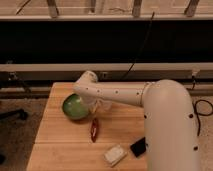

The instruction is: Drag the ceramic bowl in a circle

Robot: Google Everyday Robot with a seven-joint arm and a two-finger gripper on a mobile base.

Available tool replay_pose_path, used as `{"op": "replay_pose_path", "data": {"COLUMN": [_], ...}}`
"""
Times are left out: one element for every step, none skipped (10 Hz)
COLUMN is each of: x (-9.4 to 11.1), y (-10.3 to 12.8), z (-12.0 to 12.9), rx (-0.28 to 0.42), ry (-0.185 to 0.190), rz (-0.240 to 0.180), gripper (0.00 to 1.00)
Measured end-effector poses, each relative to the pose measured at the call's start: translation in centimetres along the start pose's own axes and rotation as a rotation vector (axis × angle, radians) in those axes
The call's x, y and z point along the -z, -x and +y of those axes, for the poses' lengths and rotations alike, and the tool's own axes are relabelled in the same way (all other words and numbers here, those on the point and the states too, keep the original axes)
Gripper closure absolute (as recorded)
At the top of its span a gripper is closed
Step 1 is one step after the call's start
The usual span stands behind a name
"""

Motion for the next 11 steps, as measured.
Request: {"op": "replay_pose_path", "data": {"x": [0.0, 0.1, 0.2, 0.4, 0.5, 0.7, 0.7, 0.8, 0.8, 0.9, 1.0], "y": [-0.6, -1.5, -1.8, -1.8, -1.7, -1.4, -0.7, 0.1, 1.9, 3.0, 4.6], "z": [-0.9, -2.5, -3.4, -4.1, -5.0, -6.2, -7.3, -8.2, -9.9, -10.7, -11.4], "rx": [0.007, 0.021, 0.036, 0.044, 0.057, 0.077, 0.104, 0.128, 0.177, 0.207, 0.246], "ry": [-0.007, -0.022, -0.030, -0.039, -0.054, -0.071, -0.083, -0.094, -0.111, -0.121, -0.132], "rz": [0.004, 0.011, 0.015, 0.015, 0.015, 0.014, 0.008, 0.002, -0.012, -0.021, -0.035], "gripper": [1.00, 1.00, 1.00, 1.00, 1.00, 1.00, 1.00, 1.00, 1.00, 1.00, 1.00]}}
